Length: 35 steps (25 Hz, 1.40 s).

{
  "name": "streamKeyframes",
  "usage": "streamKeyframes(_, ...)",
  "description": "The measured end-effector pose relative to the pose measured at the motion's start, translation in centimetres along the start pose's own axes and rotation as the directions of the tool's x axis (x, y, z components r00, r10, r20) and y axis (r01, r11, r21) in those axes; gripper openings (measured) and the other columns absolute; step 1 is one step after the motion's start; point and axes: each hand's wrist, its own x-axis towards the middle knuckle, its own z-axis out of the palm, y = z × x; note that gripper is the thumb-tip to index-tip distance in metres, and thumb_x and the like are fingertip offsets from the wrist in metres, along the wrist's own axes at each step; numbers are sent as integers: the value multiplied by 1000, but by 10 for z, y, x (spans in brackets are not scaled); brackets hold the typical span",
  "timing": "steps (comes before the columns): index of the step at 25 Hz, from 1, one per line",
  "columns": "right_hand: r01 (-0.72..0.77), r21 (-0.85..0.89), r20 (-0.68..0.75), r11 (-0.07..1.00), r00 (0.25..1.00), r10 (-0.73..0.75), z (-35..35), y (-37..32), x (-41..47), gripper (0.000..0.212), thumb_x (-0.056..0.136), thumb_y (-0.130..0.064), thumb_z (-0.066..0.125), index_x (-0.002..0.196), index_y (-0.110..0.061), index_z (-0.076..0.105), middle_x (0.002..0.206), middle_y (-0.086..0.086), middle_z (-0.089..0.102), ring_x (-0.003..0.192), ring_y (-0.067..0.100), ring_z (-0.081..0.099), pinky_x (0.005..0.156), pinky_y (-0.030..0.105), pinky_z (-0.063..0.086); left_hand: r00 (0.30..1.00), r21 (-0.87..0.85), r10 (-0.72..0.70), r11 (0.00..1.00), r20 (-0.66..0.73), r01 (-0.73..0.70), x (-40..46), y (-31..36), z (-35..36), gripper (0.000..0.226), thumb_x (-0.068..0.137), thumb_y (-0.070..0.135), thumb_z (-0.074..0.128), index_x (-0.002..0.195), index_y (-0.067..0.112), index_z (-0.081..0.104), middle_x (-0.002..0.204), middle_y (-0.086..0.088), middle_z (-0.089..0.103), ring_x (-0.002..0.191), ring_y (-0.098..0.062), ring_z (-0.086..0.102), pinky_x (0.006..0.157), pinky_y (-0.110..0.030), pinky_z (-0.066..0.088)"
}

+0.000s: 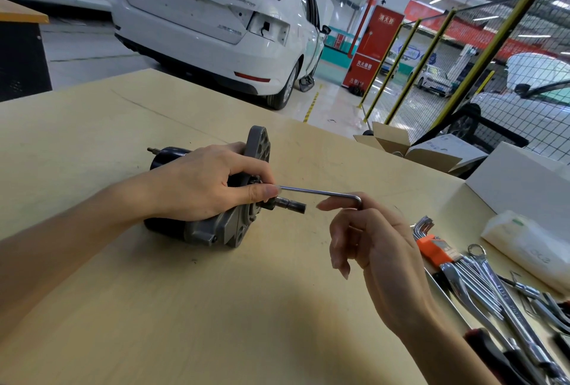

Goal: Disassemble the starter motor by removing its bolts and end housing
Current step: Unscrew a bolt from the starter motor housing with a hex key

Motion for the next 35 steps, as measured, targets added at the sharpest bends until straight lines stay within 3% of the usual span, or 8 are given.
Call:
streamKeyframes(3, 9, -34, -18, 999, 1000, -9, 2, 0, 0, 51, 97, 5, 28, 87, -13, 74, 57, 10, 53, 47, 21, 50, 41, 27, 39, 1000, -7, -1, 1000, 3, 1, 0, 1, 0, 38, 81, 81, 35, 87, 55, 62, 93, 10, 53, 87, -6, 56, 82, -34, 48)
streamKeyframes(8, -59, 13, -99, 998, 993, 60, 3, 1, 3, 33, 104, -13, 37, 101, -15, 70, 58, 7, 52, 45, 19, 49, 39, 26, 37, 1000, -19, 6, 1000, -3, -6, 0, 2, 0, 30, 85, 78, 38, 85, 59, 61, 93, 7, 54, 86, -8, 57, 84, -40, 49)
streamKeyframes(12, -101, 78, -111, 992, 988, 110, 2, -1, 4, 39, 102, -29, 40, 87, -8, 70, 56, 6, 50, 44, 18, 48, 38, 24, 37, 1000, -31, 15, 999, -7, -15, -1, 2, 1, 27, 86, 74, 43, 88, 55, 63, 92, 6, 54, 85, -11, 57, 82, -42, 49)
streamKeyframes(15, -111, 101, -35, 989, 993, 115, 1, -4, 4, 52, 97, -43, 40, 72, -8, 70, 54, 8, 48, 43, 19, 47, 39, 25, 36, 1000, -42, 14, 999, -2, -14, -2, 2, 0, 29, 82, 72, 44, 90, 52, 64, 91, 9, 53, 84, -9, 56, 81, -38, 49)
streamKeyframes(19, -81, 106, 82, 991, 994, 72, 0, -4, 4, 56, 96, -53, 41, 69, -11, 67, 51, 6, 46, 42, 17, 45, 40, 25, 36, 1000, -28, 5, 1000, 6, -4, -1, 3, 0, 32, 80, 73, 43, 92, 51, 64, 91, 9, 52, 85, -8, 55, 81, -35, 48)
streamKeyframes(27, -16, 128, 74, 992, 997, 7, -3, -2, 3, 24, 82, -19, 49, 73, -10, 70, 53, 6, 45, 42, 17, 45, 39, 24, 34, 1000, -16, -5, 1000, 18, 5, 0, 3, -1, 30, 81, 72, 43, 92, 52, 62, 92, 7, 53, 85, -9, 55, 82, -42, 49)
streamKeyframes(32, -21, 80, 23, 997, 1000, 19, -4, 0, 2, 43, 94, 1, 33, 78, -10, 71, 53, 7, 44, 43, 18, 44, 39, 24, 35, 1000, -38, -4, 999, 11, 5, -1, 3, -1, 30, 80, 73, 43, 90, 52, 63, 91, 10, 53, 85, -7, 55, 81, -37, 49)
streamKeyframes(35, -26, 52, 9, 998, 1000, 26, -3, -1, 1, 47, 98, 4, 29, 81, -8, 70, 54, 9, 46, 44, 19, 45, 39, 25, 36, 1000, -30, -7, 1000, 10, 7, -1, 2, 0, 29, 82, 73, 42, 88, 53, 63, 90, 10, 53, 86, -7, 55, 82, -37, 49)
